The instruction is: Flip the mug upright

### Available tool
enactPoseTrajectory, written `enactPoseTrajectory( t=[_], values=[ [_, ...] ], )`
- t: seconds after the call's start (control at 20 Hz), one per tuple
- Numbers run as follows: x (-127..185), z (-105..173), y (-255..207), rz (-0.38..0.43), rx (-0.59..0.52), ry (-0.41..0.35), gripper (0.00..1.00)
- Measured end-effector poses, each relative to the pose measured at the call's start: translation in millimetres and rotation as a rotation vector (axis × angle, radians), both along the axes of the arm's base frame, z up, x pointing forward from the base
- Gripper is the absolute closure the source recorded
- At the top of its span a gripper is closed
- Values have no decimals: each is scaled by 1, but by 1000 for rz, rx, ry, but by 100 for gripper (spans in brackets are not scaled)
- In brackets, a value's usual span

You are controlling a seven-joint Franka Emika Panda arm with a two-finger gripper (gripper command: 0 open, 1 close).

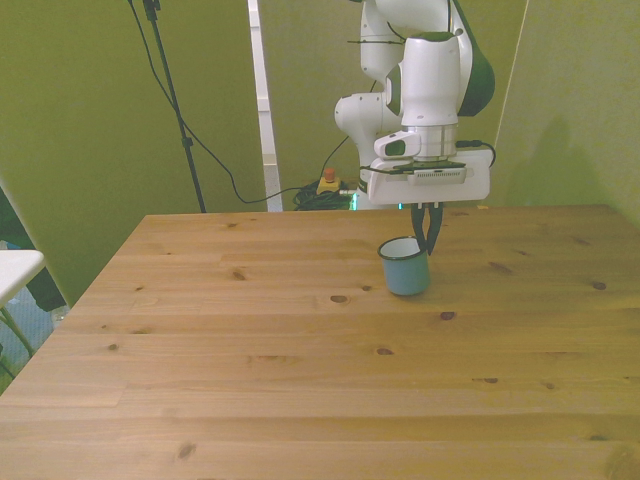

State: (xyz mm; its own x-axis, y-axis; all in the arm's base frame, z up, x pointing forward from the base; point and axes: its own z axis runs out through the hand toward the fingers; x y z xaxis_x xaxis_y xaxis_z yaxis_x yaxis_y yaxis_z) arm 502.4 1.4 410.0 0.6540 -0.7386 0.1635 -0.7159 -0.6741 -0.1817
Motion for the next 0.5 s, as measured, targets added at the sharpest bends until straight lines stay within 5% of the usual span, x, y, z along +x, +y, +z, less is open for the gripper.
enactPoseTrajectory(
  t=[0.5],
  values=[
    [3, 8, 2, 2, 0, -17, 0]
  ],
)
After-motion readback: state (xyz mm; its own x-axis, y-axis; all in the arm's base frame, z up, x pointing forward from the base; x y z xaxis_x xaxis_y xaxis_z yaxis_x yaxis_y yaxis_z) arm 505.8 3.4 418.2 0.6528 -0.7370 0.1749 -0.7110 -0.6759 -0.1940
